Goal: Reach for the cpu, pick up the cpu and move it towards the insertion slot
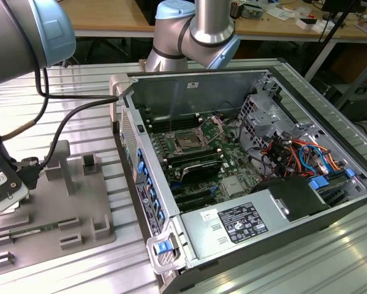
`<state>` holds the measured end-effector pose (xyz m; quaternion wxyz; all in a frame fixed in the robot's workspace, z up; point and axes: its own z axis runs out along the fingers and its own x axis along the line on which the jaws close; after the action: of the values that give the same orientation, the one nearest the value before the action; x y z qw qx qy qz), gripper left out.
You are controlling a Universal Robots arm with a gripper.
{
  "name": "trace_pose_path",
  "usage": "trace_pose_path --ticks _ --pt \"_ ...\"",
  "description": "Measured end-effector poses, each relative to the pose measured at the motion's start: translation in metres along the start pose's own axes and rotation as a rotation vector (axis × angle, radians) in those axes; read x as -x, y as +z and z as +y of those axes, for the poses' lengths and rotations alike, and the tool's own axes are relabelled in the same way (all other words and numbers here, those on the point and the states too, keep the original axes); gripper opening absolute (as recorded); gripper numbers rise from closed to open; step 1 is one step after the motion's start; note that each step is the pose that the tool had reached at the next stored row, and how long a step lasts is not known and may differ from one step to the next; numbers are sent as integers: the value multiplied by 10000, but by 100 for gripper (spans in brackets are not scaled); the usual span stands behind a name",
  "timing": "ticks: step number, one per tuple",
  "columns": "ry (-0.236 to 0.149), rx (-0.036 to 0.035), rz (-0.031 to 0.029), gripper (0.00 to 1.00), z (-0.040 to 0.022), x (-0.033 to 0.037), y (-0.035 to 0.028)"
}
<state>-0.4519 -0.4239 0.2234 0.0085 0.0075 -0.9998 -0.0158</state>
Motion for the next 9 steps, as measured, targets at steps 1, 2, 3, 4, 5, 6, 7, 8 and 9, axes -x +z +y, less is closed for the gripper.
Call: trace_pose_path --ticks 1,2,3,4,5,6,7,8,9 --pt "0 0 0 55 0 0 -1" --pt "0 -2 4 55 0 -1 -8" --pt "0 -2 4 55 0 -1 -20" --pt "0 -1 2 55 1 -1 -38" --pt "1 -1 2 55 2 -1 -55" --pt "0 -1 1 55 2 -1 -74" --pt "0 0 1 55 3 -2 -84" --pt "0 0 0 55 3 -2 -93" --pt "0 0 1 55 3 -2 -111"
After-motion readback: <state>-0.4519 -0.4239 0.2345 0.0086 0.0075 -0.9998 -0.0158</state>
